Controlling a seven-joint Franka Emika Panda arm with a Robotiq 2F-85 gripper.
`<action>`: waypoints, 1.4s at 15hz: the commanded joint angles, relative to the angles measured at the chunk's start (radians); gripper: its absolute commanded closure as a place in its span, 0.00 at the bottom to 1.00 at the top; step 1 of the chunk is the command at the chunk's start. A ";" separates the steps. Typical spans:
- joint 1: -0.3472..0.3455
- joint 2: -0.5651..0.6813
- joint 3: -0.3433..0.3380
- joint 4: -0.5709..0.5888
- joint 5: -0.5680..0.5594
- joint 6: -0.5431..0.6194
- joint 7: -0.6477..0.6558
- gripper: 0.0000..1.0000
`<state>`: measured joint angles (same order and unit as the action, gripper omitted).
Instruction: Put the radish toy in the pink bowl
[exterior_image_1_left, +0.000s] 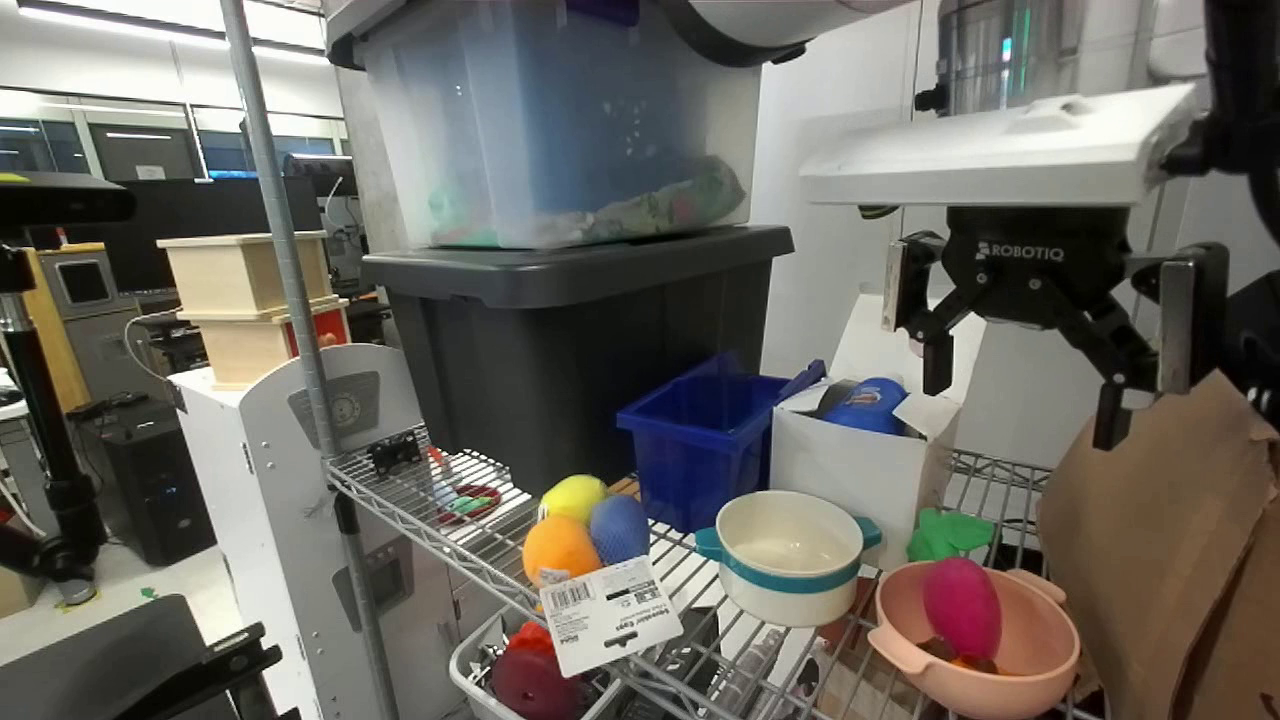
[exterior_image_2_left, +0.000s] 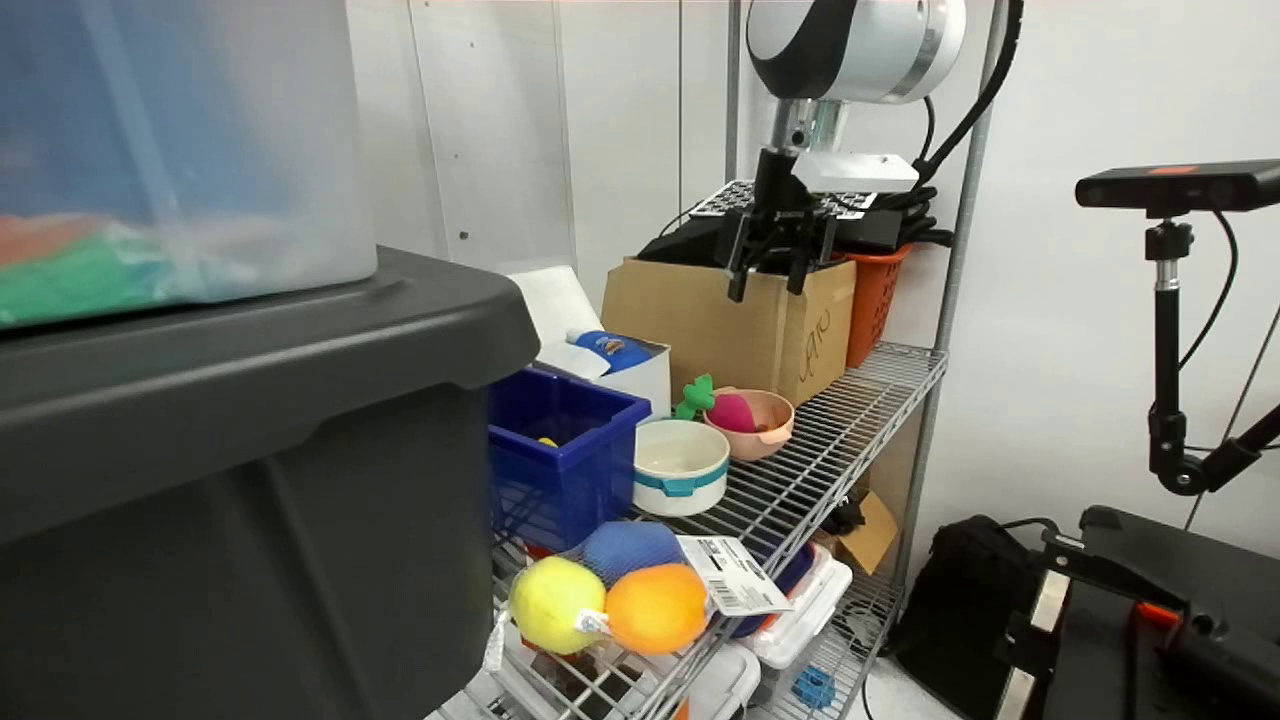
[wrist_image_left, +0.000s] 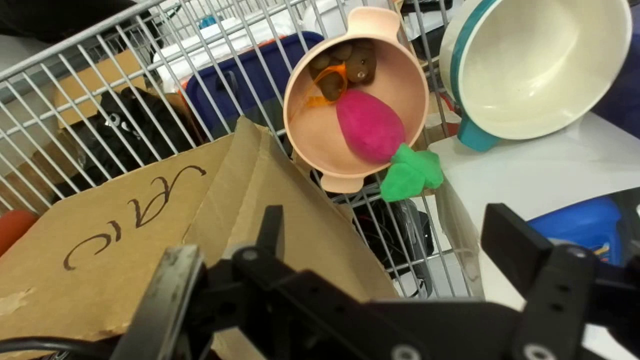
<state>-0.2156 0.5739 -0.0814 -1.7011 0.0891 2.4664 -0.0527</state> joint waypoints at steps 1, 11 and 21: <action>-0.010 -0.037 0.009 -0.034 0.013 -0.027 -0.025 0.00; 0.006 -0.141 0.022 -0.153 0.013 -0.025 -0.048 0.00; 0.051 -0.346 0.059 -0.407 0.019 -0.011 -0.105 0.00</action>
<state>-0.1915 0.3221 -0.0319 -1.9814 0.0960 2.4438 -0.1285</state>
